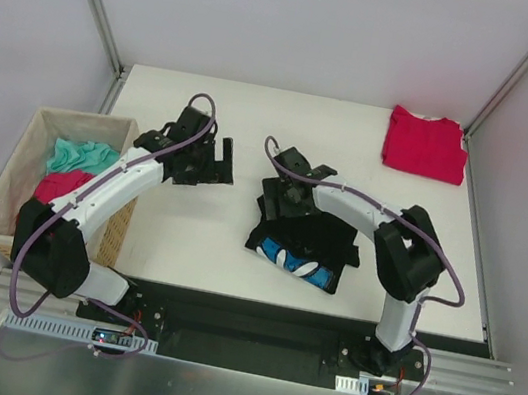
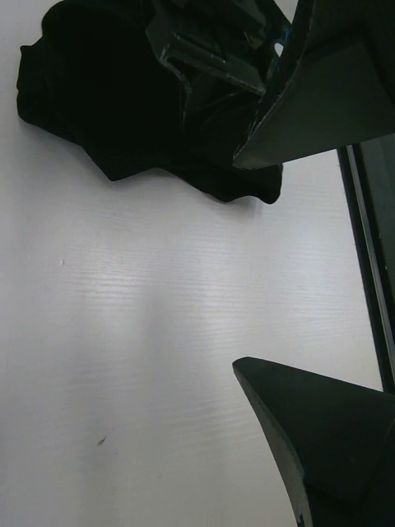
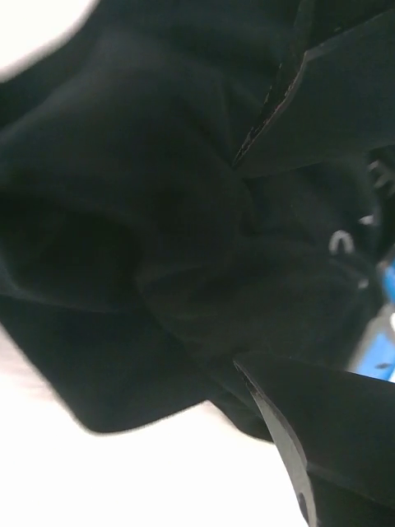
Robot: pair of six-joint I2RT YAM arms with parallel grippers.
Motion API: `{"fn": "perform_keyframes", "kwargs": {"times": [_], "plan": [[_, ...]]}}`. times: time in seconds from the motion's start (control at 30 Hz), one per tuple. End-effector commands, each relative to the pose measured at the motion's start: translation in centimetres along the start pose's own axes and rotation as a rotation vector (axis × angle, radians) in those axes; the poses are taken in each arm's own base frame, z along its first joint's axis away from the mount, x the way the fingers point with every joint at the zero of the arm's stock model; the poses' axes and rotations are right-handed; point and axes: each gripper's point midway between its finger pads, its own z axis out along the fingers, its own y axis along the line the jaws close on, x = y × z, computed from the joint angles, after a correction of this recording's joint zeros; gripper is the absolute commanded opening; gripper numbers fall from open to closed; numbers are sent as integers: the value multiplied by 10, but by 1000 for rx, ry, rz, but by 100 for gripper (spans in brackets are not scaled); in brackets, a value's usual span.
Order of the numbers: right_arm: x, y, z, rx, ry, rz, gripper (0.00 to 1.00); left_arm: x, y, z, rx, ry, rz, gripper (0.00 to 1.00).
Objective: Fold and stack the t-shirts
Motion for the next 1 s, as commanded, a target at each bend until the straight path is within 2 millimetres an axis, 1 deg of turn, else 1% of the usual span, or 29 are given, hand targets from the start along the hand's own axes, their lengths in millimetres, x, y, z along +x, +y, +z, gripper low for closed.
{"fn": "perform_keyframes", "kwargs": {"times": [0.0, 0.03, 0.1, 0.13, 0.17, 0.2, 0.27, 0.3, 0.33, 0.37, 0.4, 0.43, 0.47, 0.5, 0.53, 0.57, 0.6, 0.63, 0.67, 0.73, 0.77, 0.83, 0.87, 0.9, 0.93, 0.97], "plan": [[-12, 20, 3, -67, -11, 28, 90, -9, 10, -10, -28, -61, 12, 99], [-8, 21, 11, -61, 8, 28, 90, -8, 10, -9, -27, -55, 9, 99], [-4, 20, 19, -53, 26, 26, 90, -9, 12, -8, -28, -52, 5, 99], [1, 21, 27, -54, 49, 23, 89, -9, 12, -8, -28, -50, 2, 99], [1, 23, 29, -60, 54, 20, 90, -9, 13, -9, -30, -50, 0, 99], [-3, 27, 31, -71, 52, 15, 90, -9, 14, -9, -30, -52, 0, 99], [-1, 33, 43, -88, 85, 2, 89, -10, 15, -8, -35, -53, -1, 99], [-16, 43, 40, -112, 58, -8, 90, -10, 16, -9, -37, -54, -2, 99], [-17, 47, 40, -118, 68, -28, 89, -10, 17, -9, -38, -55, -4, 99], [-17, 50, 48, -115, 84, -37, 90, -10, 18, -8, -42, -55, -5, 99], [-21, 55, 49, -117, 85, -41, 90, -11, 19, -9, -45, -58, -5, 99], [-40, 62, 47, -133, 48, -28, 90, -11, 19, -10, -47, -60, -7, 99], [-42, 63, 55, -128, 59, -25, 90, -11, 20, -10, -48, -62, -7, 99], [-44, 60, 58, -118, 74, -14, 90, -10, 21, -11, -51, -60, -7, 99], [-67, 65, 52, -133, 31, 5, 90, -11, 21, -11, -51, -62, -8, 99], [-72, 64, 53, -126, 35, 31, 90, -11, 22, -11, -53, -61, -7, 99], [-74, 56, 61, -110, 56, 56, 90, -11, 22, -12, -53, -65, -7, 99], [-81, 53, 61, -109, 47, 73, 90, -11, 23, -12, -57, -63, -8, 99], [-96, 44, 58, -99, 19, 118, 90, -10, 23, -11, -58, -60, -5, 99], [-102, 27, 62, -68, 24, 163, 90, -10, 23, -12, -58, -61, -7, 99], [-110, 10, 62, -54, 18, 207, 90, -10, 23, -11, -58, -59, -7, 99], [-110, -7, 65, -44, 37, 268, 90, -10, 23, -12, -56, -61, -7, 99], [-105, -26, 70, -21, 58, 304, 90, -11, 23, -13, -57, -63, -8, 99], [-102, -34, 71, -13, 63, 320, 90, -10, 23, -12, -60, -62, -8, 99], [-103, -42, 64, -9, 49, 333, 90, -10, 23, -12, -60, -62, -8, 99], [-103, -55, 61, 1, 44, 356, 90, -10, 24, -11, -61, -59, -10, 99]]}}
